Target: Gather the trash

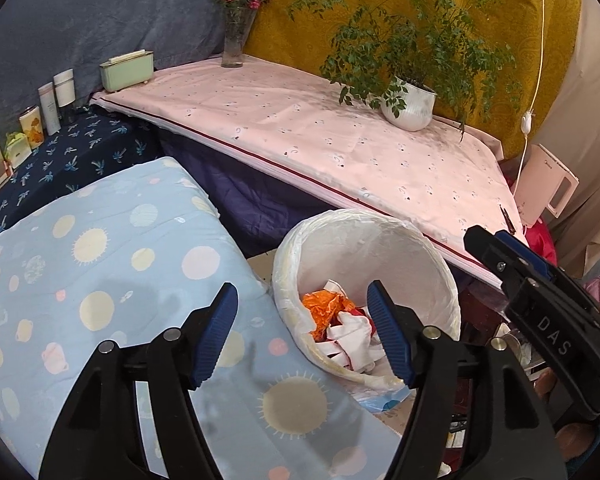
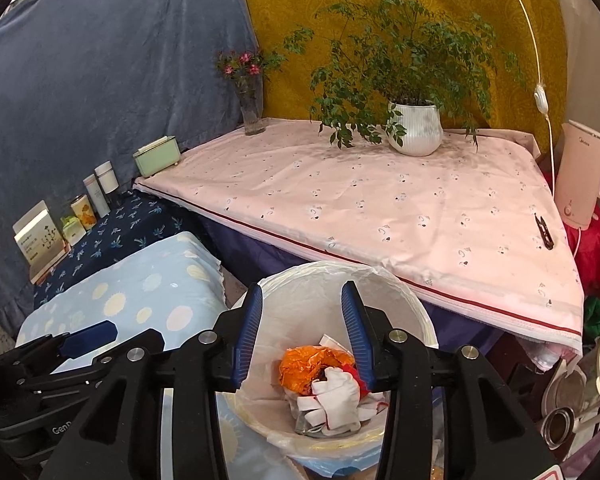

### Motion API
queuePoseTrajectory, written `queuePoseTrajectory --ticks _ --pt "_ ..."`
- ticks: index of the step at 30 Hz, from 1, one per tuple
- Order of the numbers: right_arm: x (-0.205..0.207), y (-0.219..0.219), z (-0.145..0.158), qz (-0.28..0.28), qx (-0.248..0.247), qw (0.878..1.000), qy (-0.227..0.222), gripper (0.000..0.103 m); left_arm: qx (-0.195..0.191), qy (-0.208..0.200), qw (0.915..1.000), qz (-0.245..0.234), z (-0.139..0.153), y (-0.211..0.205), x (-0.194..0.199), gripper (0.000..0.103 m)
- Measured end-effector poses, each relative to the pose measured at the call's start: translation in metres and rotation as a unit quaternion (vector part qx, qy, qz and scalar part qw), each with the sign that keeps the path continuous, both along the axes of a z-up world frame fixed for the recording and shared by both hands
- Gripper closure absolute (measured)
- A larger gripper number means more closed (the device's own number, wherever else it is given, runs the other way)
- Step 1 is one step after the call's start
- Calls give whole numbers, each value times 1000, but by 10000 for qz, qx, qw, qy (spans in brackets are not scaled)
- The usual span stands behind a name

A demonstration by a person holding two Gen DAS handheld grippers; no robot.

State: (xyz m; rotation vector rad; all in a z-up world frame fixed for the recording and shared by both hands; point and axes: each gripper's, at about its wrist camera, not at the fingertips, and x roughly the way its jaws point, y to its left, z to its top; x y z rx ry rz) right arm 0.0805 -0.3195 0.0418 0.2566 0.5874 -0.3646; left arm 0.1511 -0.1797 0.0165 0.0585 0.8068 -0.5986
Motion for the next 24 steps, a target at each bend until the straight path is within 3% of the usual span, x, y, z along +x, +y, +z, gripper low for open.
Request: queuePoseTrajectory --ticks 7,15,18,24 --pt "-11 13 4 52 -91 9999 37 54 10 -59 9998 175 3 19 -9 35" --pt "-28 38 8 121 -513 9986 81 29 140 -87 9989 436 -3 44 -23 35" --pt "-35 46 8 140 -650 9977 128 20 156 -85 9983 559 -5 54 -28 28" --pt "-46 59 3 192 -787 9964 237 19 243 -182 9973 667 -7 65 -41 22"
